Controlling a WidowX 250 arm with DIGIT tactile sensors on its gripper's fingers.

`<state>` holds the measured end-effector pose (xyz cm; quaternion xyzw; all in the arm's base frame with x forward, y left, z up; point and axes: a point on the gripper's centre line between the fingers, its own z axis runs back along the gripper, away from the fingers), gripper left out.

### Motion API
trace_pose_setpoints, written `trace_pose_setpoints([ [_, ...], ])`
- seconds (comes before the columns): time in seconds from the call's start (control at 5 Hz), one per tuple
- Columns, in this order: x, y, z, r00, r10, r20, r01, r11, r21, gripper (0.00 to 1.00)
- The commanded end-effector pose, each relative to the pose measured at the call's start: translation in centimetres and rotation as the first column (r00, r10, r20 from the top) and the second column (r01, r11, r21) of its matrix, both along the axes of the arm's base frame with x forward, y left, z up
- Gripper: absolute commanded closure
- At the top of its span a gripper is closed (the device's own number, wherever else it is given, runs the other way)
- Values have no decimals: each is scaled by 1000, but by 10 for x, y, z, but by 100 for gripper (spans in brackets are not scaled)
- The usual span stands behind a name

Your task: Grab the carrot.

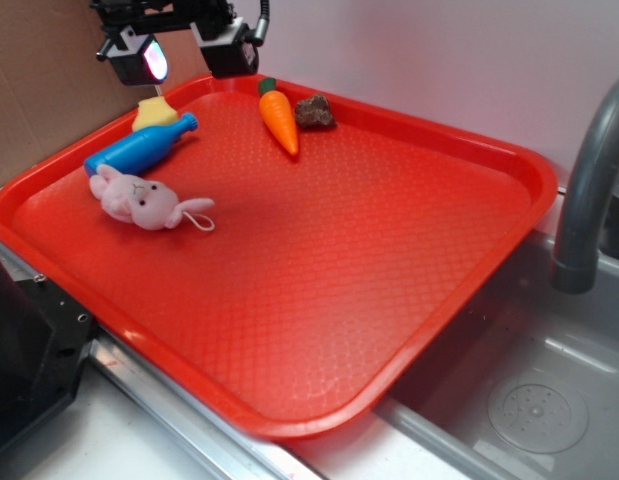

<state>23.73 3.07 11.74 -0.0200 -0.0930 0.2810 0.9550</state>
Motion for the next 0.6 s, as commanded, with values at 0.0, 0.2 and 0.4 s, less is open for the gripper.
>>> trace_pose_setpoints([
  [0.0, 40, 3, -11, 986, 100, 132, -101, 995, 6, 0],
  [0.2, 53, 6, -25, 982, 131, 136, -130, 991, -12, 0],
  [0.4, 64, 10, -39, 985, 141, 95, -143, 989, 18, 0],
])
